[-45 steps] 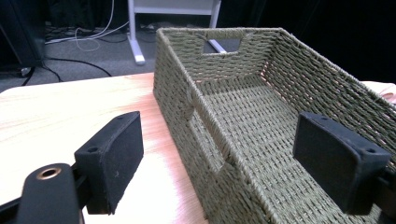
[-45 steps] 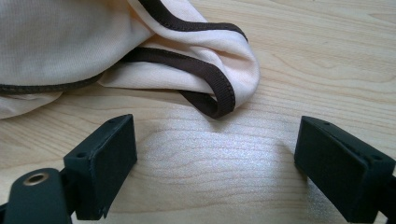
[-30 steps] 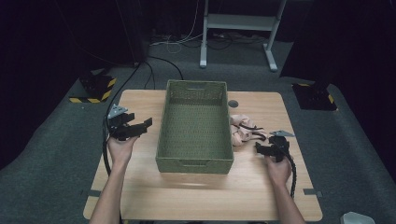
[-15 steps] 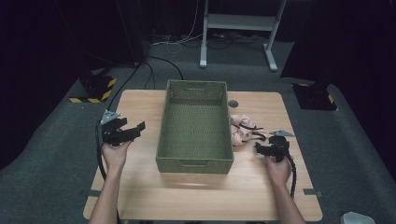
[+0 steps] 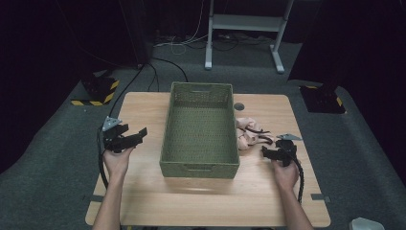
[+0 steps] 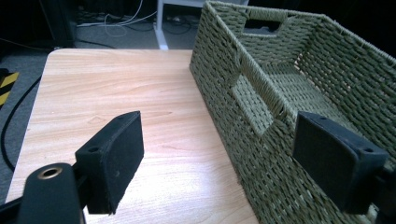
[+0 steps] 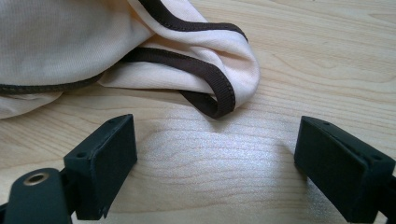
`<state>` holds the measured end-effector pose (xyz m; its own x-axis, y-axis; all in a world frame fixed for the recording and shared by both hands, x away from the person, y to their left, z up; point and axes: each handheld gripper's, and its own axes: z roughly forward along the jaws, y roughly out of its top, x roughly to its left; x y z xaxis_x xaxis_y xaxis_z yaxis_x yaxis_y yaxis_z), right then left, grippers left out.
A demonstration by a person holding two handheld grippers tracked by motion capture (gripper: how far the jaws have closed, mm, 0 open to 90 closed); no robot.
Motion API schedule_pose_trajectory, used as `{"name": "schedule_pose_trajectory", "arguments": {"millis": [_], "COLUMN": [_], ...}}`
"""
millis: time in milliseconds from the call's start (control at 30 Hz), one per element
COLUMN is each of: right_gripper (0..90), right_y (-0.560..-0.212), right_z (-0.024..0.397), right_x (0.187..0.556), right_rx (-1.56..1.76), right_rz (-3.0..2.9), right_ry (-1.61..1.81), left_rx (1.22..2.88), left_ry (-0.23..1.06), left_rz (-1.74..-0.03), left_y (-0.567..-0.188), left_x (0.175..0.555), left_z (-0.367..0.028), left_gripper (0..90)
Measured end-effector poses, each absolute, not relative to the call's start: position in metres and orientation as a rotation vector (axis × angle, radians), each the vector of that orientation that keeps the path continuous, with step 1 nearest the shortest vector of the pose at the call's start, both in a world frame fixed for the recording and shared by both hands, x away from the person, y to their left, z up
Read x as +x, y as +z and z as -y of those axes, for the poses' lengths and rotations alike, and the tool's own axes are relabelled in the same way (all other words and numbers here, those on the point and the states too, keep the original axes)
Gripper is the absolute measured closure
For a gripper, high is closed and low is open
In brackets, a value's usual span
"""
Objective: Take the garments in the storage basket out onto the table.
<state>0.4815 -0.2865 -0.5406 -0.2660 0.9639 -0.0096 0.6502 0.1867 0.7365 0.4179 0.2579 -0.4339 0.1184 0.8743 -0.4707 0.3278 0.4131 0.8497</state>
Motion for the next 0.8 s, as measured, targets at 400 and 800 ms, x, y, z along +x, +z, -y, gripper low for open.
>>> {"name": "schedule_pose_trajectory", "arguments": {"millis": [400,800], "right_gripper": [12.6,12.6], "right_y": [-0.541,-0.541], "right_z": [0.287,0.286], "right_x": [0.482,0.481], "right_rx": [1.508,1.508], "right_rz": [-1.989,-1.989], "right_ry": [0.865,0.865], "left_rx": [1.138,1.121], "left_ry": [0.555,0.544], "left_rz": [-1.436,-1.456], "left_y": [-0.443,-0.448], "left_x": [0.417,0.418], "left_z": [-0.257,-0.259], "left_gripper": [16.0,16.4]}}
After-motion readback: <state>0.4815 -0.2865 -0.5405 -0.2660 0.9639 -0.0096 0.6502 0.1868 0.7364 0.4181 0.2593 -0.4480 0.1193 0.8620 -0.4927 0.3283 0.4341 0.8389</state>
